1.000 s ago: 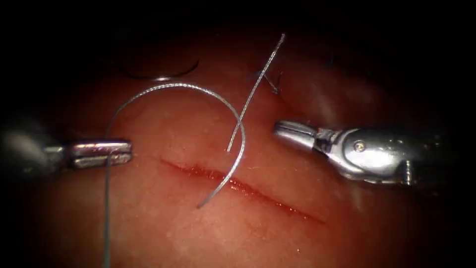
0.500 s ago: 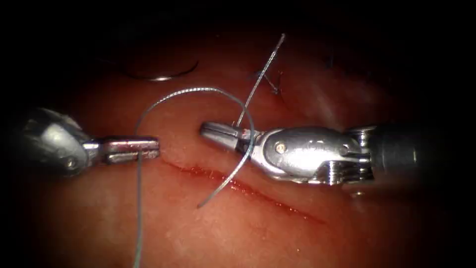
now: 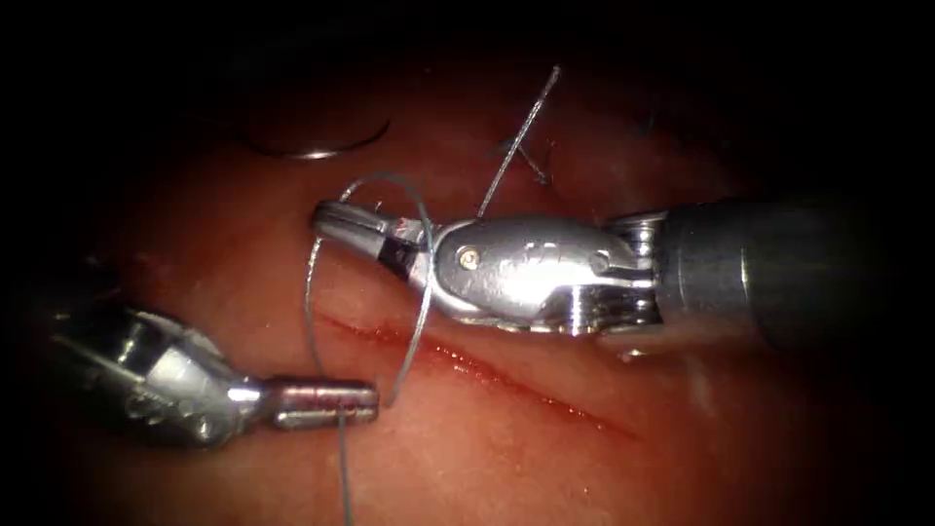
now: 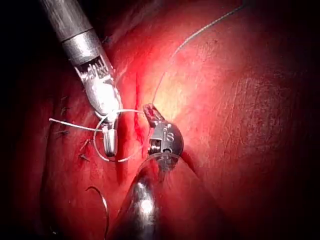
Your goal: Wound Closure
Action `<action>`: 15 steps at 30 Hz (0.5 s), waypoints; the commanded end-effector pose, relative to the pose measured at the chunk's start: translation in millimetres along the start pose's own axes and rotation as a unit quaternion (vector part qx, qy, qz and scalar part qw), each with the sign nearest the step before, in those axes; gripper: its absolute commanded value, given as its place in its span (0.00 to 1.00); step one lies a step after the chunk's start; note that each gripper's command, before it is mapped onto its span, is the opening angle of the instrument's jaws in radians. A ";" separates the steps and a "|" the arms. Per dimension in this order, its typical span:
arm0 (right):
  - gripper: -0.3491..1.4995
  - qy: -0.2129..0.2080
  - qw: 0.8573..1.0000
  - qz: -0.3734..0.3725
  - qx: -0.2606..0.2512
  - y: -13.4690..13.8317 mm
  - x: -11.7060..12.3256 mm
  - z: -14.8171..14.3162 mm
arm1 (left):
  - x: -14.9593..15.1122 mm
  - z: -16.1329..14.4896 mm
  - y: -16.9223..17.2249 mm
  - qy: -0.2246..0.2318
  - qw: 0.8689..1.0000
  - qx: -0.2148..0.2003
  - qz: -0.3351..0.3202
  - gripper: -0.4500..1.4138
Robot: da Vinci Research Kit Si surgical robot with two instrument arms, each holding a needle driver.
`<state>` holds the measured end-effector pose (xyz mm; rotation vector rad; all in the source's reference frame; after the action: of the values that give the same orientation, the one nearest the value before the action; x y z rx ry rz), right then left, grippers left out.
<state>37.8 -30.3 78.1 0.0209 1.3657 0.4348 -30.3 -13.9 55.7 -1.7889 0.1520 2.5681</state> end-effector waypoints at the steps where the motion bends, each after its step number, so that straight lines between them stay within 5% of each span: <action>1: 0.00 0.001 1.000 -0.004 -0.001 0.0 -0.1 1.1 | 0.3 0.8 0.3 0.005 1.000 -0.002 0.003 0.00; 15: 0.03 0.008 1.000 -0.003 -0.023 0.2 -0.1 1.7 | 5.4 1.2 1.7 0.042 0.999 -0.025 0.009 0.00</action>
<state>38.6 -29.8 78.3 -0.0350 1.3634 0.4728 -32.9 -15.8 50.0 -1.9272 0.0986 2.5288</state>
